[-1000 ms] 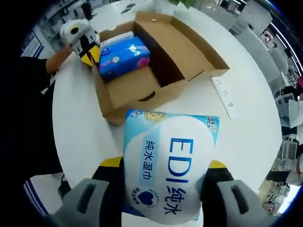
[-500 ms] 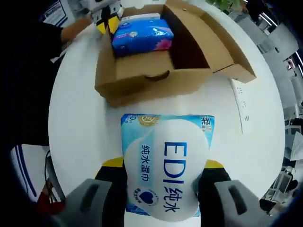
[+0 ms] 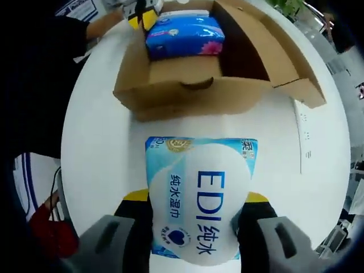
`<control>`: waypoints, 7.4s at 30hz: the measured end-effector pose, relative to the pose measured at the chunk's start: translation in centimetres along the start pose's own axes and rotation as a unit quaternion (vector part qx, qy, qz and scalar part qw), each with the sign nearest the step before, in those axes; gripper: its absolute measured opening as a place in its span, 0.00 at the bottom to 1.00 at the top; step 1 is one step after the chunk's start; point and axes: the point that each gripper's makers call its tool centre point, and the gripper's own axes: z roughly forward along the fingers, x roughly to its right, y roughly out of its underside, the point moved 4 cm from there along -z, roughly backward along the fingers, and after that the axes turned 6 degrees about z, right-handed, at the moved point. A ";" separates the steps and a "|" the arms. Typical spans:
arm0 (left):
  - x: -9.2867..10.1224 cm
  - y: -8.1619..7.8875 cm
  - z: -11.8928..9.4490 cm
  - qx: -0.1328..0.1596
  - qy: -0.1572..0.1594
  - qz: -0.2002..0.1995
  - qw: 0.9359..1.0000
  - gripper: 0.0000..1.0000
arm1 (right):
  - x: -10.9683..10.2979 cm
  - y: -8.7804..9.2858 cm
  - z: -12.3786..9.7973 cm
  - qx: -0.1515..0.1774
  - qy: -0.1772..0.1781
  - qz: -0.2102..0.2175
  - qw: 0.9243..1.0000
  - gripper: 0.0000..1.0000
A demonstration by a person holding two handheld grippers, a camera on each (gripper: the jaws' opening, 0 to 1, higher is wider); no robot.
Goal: Operate the shoe box by opening the lid, removing the specified soft item, and placing it in the target area until the item is outside and the box remains undamaged.
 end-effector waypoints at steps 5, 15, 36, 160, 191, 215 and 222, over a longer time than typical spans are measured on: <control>0.0 0.0 0.0 0.000 0.000 -0.001 1.000 0.04 | 0.1 0.1 0.5 -0.003 -0.013 0.001 1.000 0.58; 0.0 0.0 0.0 -0.001 0.000 -0.004 1.000 0.04 | -0.1 0.4 1.6 -0.004 -0.030 -0.010 0.999 0.58; 0.0 0.1 -0.1 -0.001 0.000 -0.005 1.000 0.04 | -0.2 0.2 2.3 -0.016 -0.023 -0.019 0.999 0.63; -0.2 1.3 -0.4 0.010 -0.007 0.055 0.998 0.04 | -2.8 -20.8 5.2 0.138 0.046 0.485 0.862 0.98; -0.4 1.3 -0.4 0.010 -0.007 0.055 0.998 0.04 | -2.2 -19.3 5.9 0.118 0.053 0.520 0.844 0.88; -0.4 1.4 -0.4 0.010 -0.007 0.055 0.998 0.04 | -2.9 -20.3 -1.5 0.161 0.061 0.442 0.880 0.82; -0.3 1.2 -0.4 0.010 -0.008 0.055 0.998 0.04 | -2.6 -20.0 -4.0 0.177 0.068 0.416 0.889 0.81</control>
